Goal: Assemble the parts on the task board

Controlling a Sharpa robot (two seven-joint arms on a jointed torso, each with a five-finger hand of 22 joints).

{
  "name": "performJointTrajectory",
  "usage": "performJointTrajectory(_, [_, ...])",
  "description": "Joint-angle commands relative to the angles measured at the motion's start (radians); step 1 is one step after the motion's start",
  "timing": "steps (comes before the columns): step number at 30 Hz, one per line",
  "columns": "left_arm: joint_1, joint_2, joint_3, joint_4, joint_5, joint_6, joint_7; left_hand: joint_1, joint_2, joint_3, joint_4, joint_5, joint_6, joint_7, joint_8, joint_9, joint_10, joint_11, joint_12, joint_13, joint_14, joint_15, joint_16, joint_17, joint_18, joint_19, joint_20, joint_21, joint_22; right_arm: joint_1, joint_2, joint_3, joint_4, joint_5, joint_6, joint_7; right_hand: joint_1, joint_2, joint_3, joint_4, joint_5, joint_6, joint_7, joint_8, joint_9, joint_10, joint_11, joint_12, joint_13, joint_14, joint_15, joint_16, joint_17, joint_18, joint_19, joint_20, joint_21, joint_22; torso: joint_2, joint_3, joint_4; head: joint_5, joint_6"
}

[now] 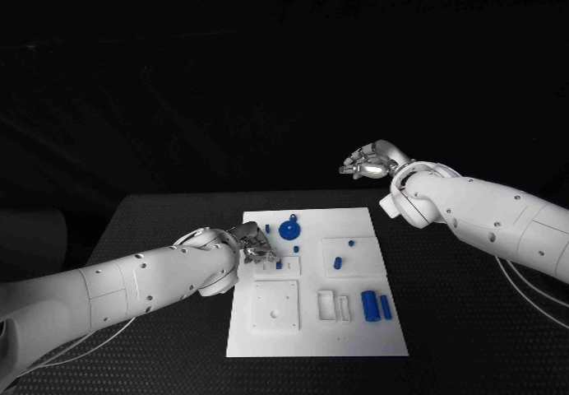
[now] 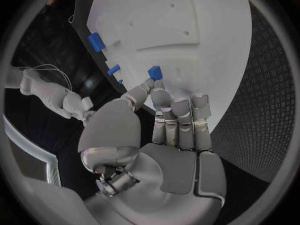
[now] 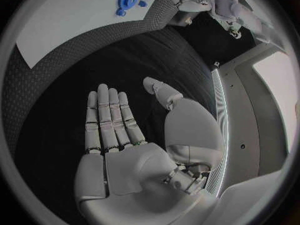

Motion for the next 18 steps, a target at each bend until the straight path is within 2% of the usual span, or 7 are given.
performJointTrajectory(1, [0.000,0.001,0.000,0.004,0.026,0.006,0.019,0.002,-0.002,0.003,-0.001,0.004,0.004,-0.001,-0.003,0.000,0.003,0.000,-0.005,0.001,0.000,-0.005,0.003,-0.001,-0.018,0.009,-0.110,-0.006,0.009,0.000,0.000,0.000,0.002,0.000,0.009,0.011,-0.007,-0.001,-0.004,0.004,0.007,-0.003,0.002,0.007,-0.002,-0.003,0.001,0.007,-0.002,-0.009,0.001,0.003,-0.002,0.000,-0.007,-0.001,-0.005,0.001,0.000,0.0002,0.0004,0.000,0.001])
performJointTrajectory(10, [0.000,0.000,0.001,0.006,0.062,-0.001,0.034,-0.005,-0.007,0.000,0.007,0.003,-0.001,0.002,-0.009,-0.001,-0.003,0.003,-0.009,0.001,-0.004,-0.004,-0.002,-0.004,-0.020,0.008,-0.110,-0.010,0.009,0.000,0.001,0.000,0.001,0.000,0.009,0.011,-0.007,0.000,-0.004,0.004,0.007,-0.003,0.002,0.007,-0.002,-0.003,0.001,0.007,-0.003,-0.009,0.001,0.003,-0.002,0.001,-0.007,0.000,-0.005,0.002,0.000,0.0000,0.0009,0.001,0.003])
performJointTrajectory(11, [0.000,-0.002,0.001,0.006,0.073,-0.008,0.038,-0.006,-0.008,0.001,0.008,0.004,-0.016,0.004,-0.018,-0.005,-0.003,0.004,-0.010,0.000,-0.004,-0.003,-0.002,-0.004,-0.020,0.008,-0.110,-0.011,0.009,0.000,0.001,0.000,0.001,0.000,0.009,0.011,-0.007,0.000,-0.004,0.004,0.007,-0.003,0.002,0.007,-0.002,-0.003,0.001,0.007,-0.003,-0.009,0.001,0.003,-0.002,0.001,-0.007,0.000,-0.005,0.002,0.000,0.0000,0.0008,0.001,0.004])
performJointTrajectory(13, [0.000,-0.008,0.001,0.008,0.087,-0.016,0.043,-0.016,-0.019,0.001,0.019,0.005,-0.059,0.018,-0.048,-0.023,-0.010,0.017,-0.016,-0.002,-0.010,0.006,-0.008,-0.007,-0.022,0.005,-0.109,-0.015,0.008,0.000,0.001,0.000,0.001,0.001,0.010,0.011,-0.007,0.000,-0.004,0.004,0.007,-0.003,0.002,0.007,-0.002,-0.003,0.001,0.007,-0.003,-0.009,0.001,0.003,-0.002,0.001,-0.007,0.000,-0.005,0.002,0.000,0.0001,0.0007,0.003,0.005])
performJointTrajectory(16, [0.000,-0.019,0.002,0.015,0.097,-0.021,0.050,-0.039,-0.039,-0.007,0.038,0.005,-0.066,0.024,-0.056,-0.030,-0.016,0.022,-0.021,-0.004,-0.014,0.012,-0.013,-0.010,-0.025,0.001,-0.107,-0.021,0.008,0.000,0.000,0.000,-0.001,0.002,0.009,0.012,-0.008,-0.001,-0.004,0.004,0.007,-0.004,0.002,0.007,-0.002,-0.003,0.001,0.008,-0.003,-0.010,0.001,0.003,-0.002,0.001,-0.007,0.000,-0.006,0.002,0.000,0.0001,0.0008,0.001,0.006])
performJointTrajectory(18, [0.001,-0.028,0.003,0.020,0.117,-0.019,0.051,-0.069,-0.049,-0.025,0.055,0.020,-0.073,0.027,-0.062,-0.035,-0.018,0.026,-0.023,-0.005,-0.016,0.015,-0.015,-0.011,-0.026,-0.001,-0.107,-0.024,0.007,0.000,-0.001,0.000,-0.001,0.002,0.009,0.012,-0.008,-0.001,-0.004,0.005,0.007,-0.004,0.002,0.007,-0.002,-0.003,0.001,0.008,-0.003,-0.010,0.001,0.003,-0.002,0.001,-0.007,0.000,-0.006,0.002,0.000,-0.0002,0.0003,0.000,0.009])
